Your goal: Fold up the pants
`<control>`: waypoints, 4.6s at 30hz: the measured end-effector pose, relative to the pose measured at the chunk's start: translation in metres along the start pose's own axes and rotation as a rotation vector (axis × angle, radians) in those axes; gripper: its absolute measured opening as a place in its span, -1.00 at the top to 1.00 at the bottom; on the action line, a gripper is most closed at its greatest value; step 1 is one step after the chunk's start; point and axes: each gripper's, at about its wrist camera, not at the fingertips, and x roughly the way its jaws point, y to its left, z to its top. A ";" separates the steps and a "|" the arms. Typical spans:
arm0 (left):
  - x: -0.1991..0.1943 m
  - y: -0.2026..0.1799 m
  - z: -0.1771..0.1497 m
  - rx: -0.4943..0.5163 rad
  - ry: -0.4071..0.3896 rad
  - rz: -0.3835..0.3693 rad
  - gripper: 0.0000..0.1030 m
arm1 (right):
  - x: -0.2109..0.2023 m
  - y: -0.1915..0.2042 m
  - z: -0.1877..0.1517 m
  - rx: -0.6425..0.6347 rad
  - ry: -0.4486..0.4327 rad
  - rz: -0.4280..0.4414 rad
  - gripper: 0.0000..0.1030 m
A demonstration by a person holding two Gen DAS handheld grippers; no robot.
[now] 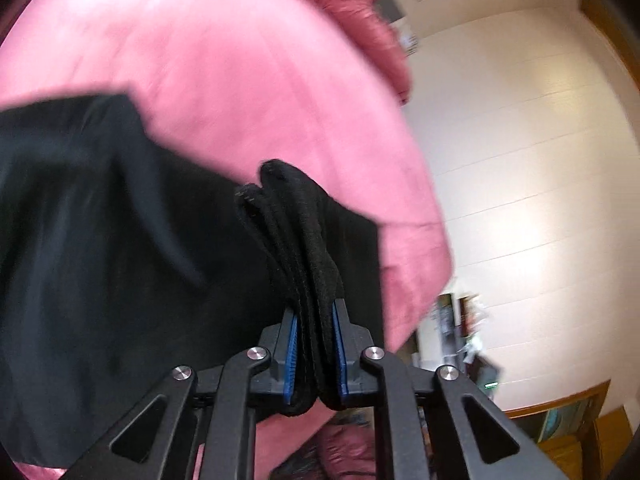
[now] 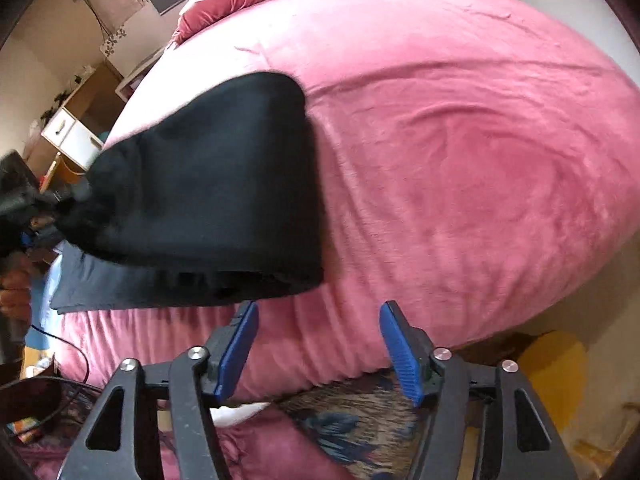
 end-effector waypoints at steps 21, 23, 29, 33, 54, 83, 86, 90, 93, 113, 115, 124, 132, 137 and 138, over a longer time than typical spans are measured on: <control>-0.005 0.088 -0.047 -0.111 0.043 0.177 0.74 | 0.058 0.024 0.014 0.042 -0.018 -0.168 -0.43; -0.006 0.085 -0.046 -0.101 0.037 0.181 0.74 | 0.058 0.028 0.016 0.023 0.006 -0.160 -0.44; -0.006 0.074 -0.046 -0.019 0.041 0.237 0.73 | 0.019 0.026 0.018 -0.095 0.063 -0.100 -0.27; 0.000 0.064 -0.049 0.023 0.025 0.267 0.73 | -0.016 0.048 0.049 -0.142 -0.069 -0.016 -0.05; -0.001 0.061 -0.046 0.021 -0.054 0.342 0.39 | 0.100 0.139 0.120 -0.270 -0.069 -0.151 0.11; -0.219 0.230 -0.159 -0.894 -0.513 0.324 0.40 | 0.083 0.232 0.019 -0.433 -0.036 0.053 -0.30; -0.216 0.241 -0.158 -0.918 -0.498 0.329 0.40 | 0.087 0.227 0.021 -0.420 -0.027 0.044 -0.32; -0.214 0.250 -0.159 -0.937 -0.522 0.323 0.40 | 0.091 0.222 0.024 -0.400 -0.018 0.038 -0.33; -0.217 0.247 -0.156 -0.906 -0.546 0.340 0.43 | 0.093 0.220 0.023 -0.394 -0.011 0.036 -0.34; -0.115 0.037 -0.079 0.231 -0.367 0.318 0.76 | 0.069 0.202 0.037 -0.285 -0.041 0.193 -0.37; -0.091 0.027 -0.081 0.290 -0.305 0.309 0.76 | 0.060 0.193 0.047 -0.223 -0.036 0.314 -0.38; -0.054 0.023 -0.093 0.340 -0.185 0.328 0.76 | 0.072 0.193 0.072 -0.077 0.058 0.635 -0.49; -0.055 0.021 -0.095 0.359 -0.173 0.383 0.76 | 0.090 0.233 0.076 -0.116 0.123 0.693 -0.50; -0.046 0.010 -0.094 0.386 -0.163 0.413 0.76 | 0.105 0.254 0.084 -0.167 0.166 0.677 -0.50; -0.045 0.009 -0.095 0.391 -0.162 0.418 0.76 | 0.108 0.259 0.085 -0.179 0.175 0.672 -0.50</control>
